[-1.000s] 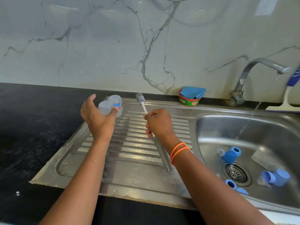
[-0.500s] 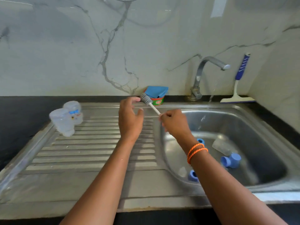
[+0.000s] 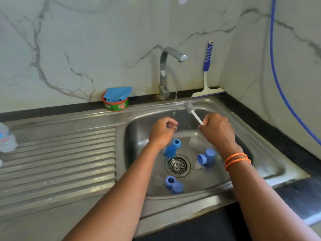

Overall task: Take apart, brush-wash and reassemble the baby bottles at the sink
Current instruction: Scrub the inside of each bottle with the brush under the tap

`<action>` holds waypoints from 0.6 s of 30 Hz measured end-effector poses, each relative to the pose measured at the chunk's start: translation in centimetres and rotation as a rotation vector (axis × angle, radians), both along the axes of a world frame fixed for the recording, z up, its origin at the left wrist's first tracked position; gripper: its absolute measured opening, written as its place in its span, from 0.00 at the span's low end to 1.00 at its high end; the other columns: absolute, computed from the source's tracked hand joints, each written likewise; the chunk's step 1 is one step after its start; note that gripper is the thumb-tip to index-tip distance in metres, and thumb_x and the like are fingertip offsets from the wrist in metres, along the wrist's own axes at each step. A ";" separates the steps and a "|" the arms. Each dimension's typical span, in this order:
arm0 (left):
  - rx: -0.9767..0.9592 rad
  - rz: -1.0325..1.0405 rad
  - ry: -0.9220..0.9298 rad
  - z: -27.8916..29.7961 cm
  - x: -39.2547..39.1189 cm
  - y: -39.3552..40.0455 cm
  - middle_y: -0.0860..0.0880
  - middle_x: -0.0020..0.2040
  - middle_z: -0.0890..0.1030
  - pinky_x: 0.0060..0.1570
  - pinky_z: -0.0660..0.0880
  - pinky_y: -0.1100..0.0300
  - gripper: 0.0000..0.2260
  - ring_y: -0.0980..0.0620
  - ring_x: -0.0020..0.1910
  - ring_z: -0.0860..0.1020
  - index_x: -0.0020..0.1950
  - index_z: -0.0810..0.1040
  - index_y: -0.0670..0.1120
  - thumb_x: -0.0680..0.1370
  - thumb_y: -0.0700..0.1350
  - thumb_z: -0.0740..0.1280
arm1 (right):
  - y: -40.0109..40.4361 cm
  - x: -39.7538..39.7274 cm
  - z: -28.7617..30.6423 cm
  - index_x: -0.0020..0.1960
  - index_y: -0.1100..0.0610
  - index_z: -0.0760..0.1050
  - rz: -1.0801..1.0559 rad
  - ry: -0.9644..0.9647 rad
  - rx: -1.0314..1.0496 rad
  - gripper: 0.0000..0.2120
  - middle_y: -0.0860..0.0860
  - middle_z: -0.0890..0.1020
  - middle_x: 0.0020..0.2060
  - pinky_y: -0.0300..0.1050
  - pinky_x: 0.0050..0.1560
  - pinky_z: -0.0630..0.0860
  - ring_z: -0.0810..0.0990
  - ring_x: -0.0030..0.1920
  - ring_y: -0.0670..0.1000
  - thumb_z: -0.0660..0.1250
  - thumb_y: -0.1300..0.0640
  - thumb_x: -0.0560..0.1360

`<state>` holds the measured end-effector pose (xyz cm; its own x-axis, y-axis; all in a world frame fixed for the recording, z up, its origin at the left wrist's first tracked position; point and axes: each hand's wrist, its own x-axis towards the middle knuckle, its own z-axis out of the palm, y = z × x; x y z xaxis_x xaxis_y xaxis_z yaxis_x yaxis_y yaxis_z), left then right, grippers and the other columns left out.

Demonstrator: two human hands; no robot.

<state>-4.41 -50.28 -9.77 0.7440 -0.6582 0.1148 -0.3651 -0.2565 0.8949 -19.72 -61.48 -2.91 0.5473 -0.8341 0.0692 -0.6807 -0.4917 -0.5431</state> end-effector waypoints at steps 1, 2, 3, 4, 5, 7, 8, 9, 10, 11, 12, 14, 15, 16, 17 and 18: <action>0.016 -0.018 0.031 -0.2 -0.2 -0.1 0.53 0.49 0.85 0.50 0.79 0.59 0.06 0.54 0.47 0.82 0.53 0.85 0.49 0.79 0.41 0.70 | 0.0 0.0 0.1 0.50 0.54 0.79 0.008 -0.013 -0.004 0.04 0.57 0.83 0.48 0.51 0.46 0.75 0.81 0.48 0.63 0.72 0.55 0.77; 0.028 -0.027 0.054 -0.4 -0.3 -0.3 0.51 0.49 0.85 0.50 0.80 0.57 0.06 0.53 0.47 0.83 0.53 0.85 0.49 0.80 0.40 0.70 | -0.1 -0.3 0.0 0.50 0.54 0.79 0.012 -0.025 -0.006 0.05 0.56 0.82 0.47 0.50 0.45 0.74 0.81 0.48 0.63 0.73 0.55 0.77; 0.030 -0.027 0.063 -0.5 -0.2 -0.8 0.51 0.49 0.85 0.50 0.81 0.56 0.06 0.53 0.48 0.83 0.53 0.85 0.49 0.80 0.40 0.70 | -0.3 -0.2 0.2 0.50 0.54 0.80 0.018 -0.038 -0.007 0.05 0.56 0.82 0.47 0.49 0.45 0.73 0.81 0.48 0.62 0.73 0.55 0.77; 0.045 -0.024 0.070 -0.5 0.1 -1.1 0.52 0.48 0.86 0.51 0.82 0.55 0.07 0.53 0.49 0.84 0.52 0.85 0.51 0.79 0.40 0.70 | -0.4 0.0 0.5 0.50 0.54 0.81 0.031 -0.049 -0.002 0.05 0.56 0.82 0.47 0.48 0.45 0.72 0.81 0.48 0.62 0.74 0.55 0.77; 0.067 -0.025 0.070 -0.8 0.4 -1.6 0.53 0.48 0.86 0.53 0.82 0.54 0.07 0.53 0.50 0.84 0.51 0.85 0.52 0.79 0.40 0.70 | -0.5 0.2 0.7 0.50 0.55 0.82 0.046 -0.047 0.008 0.04 0.56 0.83 0.47 0.47 0.46 0.72 0.81 0.48 0.62 0.74 0.55 0.76; 0.147 -0.046 0.069 -2.2 0.6 -3.1 0.55 0.46 0.85 0.53 0.82 0.53 0.08 0.52 0.51 0.84 0.49 0.85 0.53 0.78 0.40 0.69 | -1.1 0.6 0.3 0.49 0.55 0.84 0.052 -0.015 0.011 0.04 0.56 0.84 0.47 0.45 0.45 0.72 0.81 0.46 0.60 0.74 0.55 0.76; 0.197 -0.061 0.055 -2.9 0.5 -4.0 0.56 0.45 0.85 0.54 0.82 0.53 0.09 0.51 0.52 0.84 0.49 0.85 0.53 0.77 0.40 0.69 | -1.7 0.7 -0.1 0.49 0.55 0.84 0.046 -0.008 0.008 0.04 0.56 0.84 0.47 0.45 0.45 0.72 0.81 0.46 0.60 0.73 0.55 0.77; 0.245 -0.085 0.021 -3.4 0.3 -4.8 0.56 0.47 0.86 0.57 0.81 0.54 0.11 0.51 0.54 0.84 0.51 0.85 0.54 0.75 0.39 0.69 | -1.9 0.9 -0.3 0.49 0.54 0.84 0.035 -0.012 -0.004 0.04 0.56 0.83 0.46 0.45 0.45 0.72 0.81 0.45 0.60 0.73 0.55 0.77; 0.302 -0.124 -0.014 -4.0 0.1 -5.5 0.55 0.51 0.86 0.60 0.79 0.54 0.14 0.52 0.57 0.83 0.54 0.85 0.55 0.74 0.39 0.69 | -2.0 1.0 -0.6 0.50 0.54 0.84 0.025 -0.012 -0.027 0.05 0.55 0.83 0.46 0.46 0.44 0.73 0.81 0.45 0.60 0.72 0.54 0.78; 0.358 -0.162 -0.054 -4.4 -0.2 -6.1 0.55 0.57 0.86 0.63 0.78 0.55 0.18 0.53 0.61 0.81 0.58 0.85 0.56 0.73 0.38 0.69 | -2.2 1.0 -0.8 0.51 0.55 0.83 0.019 -0.010 -0.047 0.05 0.55 0.82 0.47 0.47 0.45 0.74 0.80 0.45 0.61 0.72 0.54 0.78; 0.389 -0.188 -0.094 -4.7 -0.4 -6.6 0.54 0.61 0.84 0.65 0.76 0.55 0.21 0.53 0.64 0.79 0.61 0.84 0.56 0.72 0.37 0.69 | -2.3 1.1 -1.1 0.52 0.55 0.83 0.015 -0.007 -0.064 0.06 0.56 0.82 0.49 0.48 0.46 0.75 0.81 0.46 0.61 0.71 0.53 0.79; 0.401 -0.207 -0.181 -5.8 -0.4 -7.8 0.54 0.64 0.83 0.65 0.77 0.52 0.24 0.51 0.66 0.78 0.63 0.82 0.58 0.71 0.38 0.69 | -2.5 1.1 -1.3 0.53 0.55 0.82 0.005 0.016 -0.089 0.08 0.57 0.82 0.51 0.50 0.47 0.78 0.82 0.49 0.62 0.71 0.52 0.79; 0.412 -0.216 -0.226 -6.2 -0.4 -8.2 0.54 0.64 0.83 0.64 0.77 0.52 0.24 0.50 0.66 0.78 0.63 0.82 0.59 0.71 0.38 0.70 | -2.7 1.1 -1.4 0.54 0.55 0.81 -0.003 0.024 -0.102 0.08 0.57 0.83 0.51 0.50 0.47 0.78 0.82 0.49 0.63 0.71 0.51 0.79; 0.424 -0.234 -0.270 -6.5 -0.6 -8.6 0.54 0.64 0.82 0.64 0.77 0.53 0.24 0.49 0.66 0.78 0.63 0.82 0.58 0.71 0.39 0.71 | -2.8 1.1 -1.5 0.55 0.55 0.81 -0.016 0.029 -0.114 0.09 0.58 0.82 0.52 0.51 0.48 0.77 0.82 0.51 0.63 0.70 0.51 0.80; 0.436 -0.256 -0.309 -6.4 -0.8 -8.8 0.54 0.63 0.83 0.61 0.77 0.55 0.23 0.49 0.64 0.79 0.63 0.82 0.58 0.71 0.39 0.73 | -2.8 1.1 -1.4 0.56 0.56 0.81 -0.031 0.031 -0.122 0.10 0.58 0.82 0.54 0.51 0.49 0.77 0.82 0.52 0.64 0.70 0.50 0.80; 0.448 -0.279 -0.352 -6.4 -1.1 -9.0 0.53 0.61 0.84 0.58 0.77 0.57 0.21 0.49 0.61 0.80 0.61 0.83 0.57 0.71 0.40 0.75 | -2.8 1.1 -1.4 0.57 0.56 0.80 -0.047 0.032 -0.131 0.10 0.58 0.81 0.55 0.51 0.49 0.77 0.82 0.53 0.64 0.70 0.50 0.81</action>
<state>-5.51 -59.28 -16.14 0.5053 -0.8629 -0.0102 -0.7251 -0.4309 0.5371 -18.67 -64.27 -4.26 0.5112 -0.8440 0.1624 -0.7207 -0.5239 -0.4540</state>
